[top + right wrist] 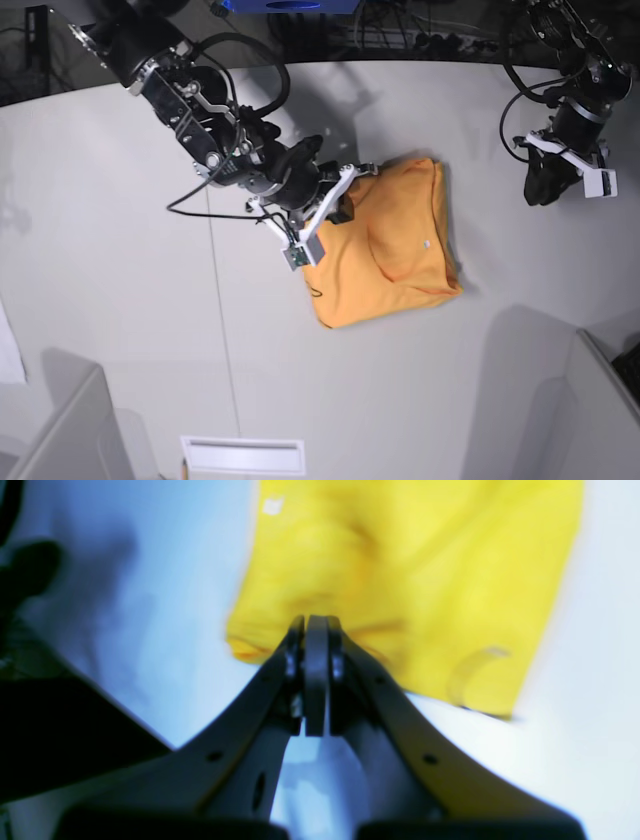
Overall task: Fold the T-shirt properly
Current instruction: 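Lower the left gripper onto the bundle's side and grasp its edge, then drag the bundle with the left gripper and flatten it into a square, then open the left gripper and lift both arms away from the bundle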
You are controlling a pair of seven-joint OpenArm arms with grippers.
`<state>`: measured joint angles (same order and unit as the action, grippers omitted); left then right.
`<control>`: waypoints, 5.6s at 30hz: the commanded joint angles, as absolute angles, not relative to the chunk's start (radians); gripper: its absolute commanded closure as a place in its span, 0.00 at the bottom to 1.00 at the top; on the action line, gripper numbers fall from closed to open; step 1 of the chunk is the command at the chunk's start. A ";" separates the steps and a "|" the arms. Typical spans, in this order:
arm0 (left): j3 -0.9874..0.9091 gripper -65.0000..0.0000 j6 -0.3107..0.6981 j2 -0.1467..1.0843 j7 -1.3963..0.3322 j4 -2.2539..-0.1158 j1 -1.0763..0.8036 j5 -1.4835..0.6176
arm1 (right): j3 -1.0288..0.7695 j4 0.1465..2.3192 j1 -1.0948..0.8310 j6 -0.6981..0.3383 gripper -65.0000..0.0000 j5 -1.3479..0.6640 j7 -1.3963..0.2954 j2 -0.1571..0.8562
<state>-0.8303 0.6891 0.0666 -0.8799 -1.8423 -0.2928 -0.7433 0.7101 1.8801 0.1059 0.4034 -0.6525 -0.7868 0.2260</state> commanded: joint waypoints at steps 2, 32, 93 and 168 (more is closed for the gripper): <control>-0.834 0.47 0.698 0.071 -0.898 -1.850 -0.263 -0.788 | 0.704 1.903 0.116 0.394 1.00 -0.659 -0.768 0.237; -0.469 0.16 0.575 0.018 -0.914 -1.239 0.071 -0.780 | 0.702 1.902 0.059 0.394 1.00 -0.656 -0.762 0.246; 1.027 1.00 0.698 0.328 -0.699 -1.443 0.484 0.163 | -0.154 1.902 -0.575 0.328 1.00 -0.656 -0.532 0.091; 0.259 0.44 0.698 0.328 -0.565 -1.951 0.234 0.165 | -0.143 1.905 -0.559 0.323 1.00 -0.651 -0.529 0.111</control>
<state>0.2504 0.6876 0.3290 -0.5838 -1.9373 0.2184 0.1818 -0.1398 1.8816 -0.5598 0.3317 -0.6498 -0.5453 0.1028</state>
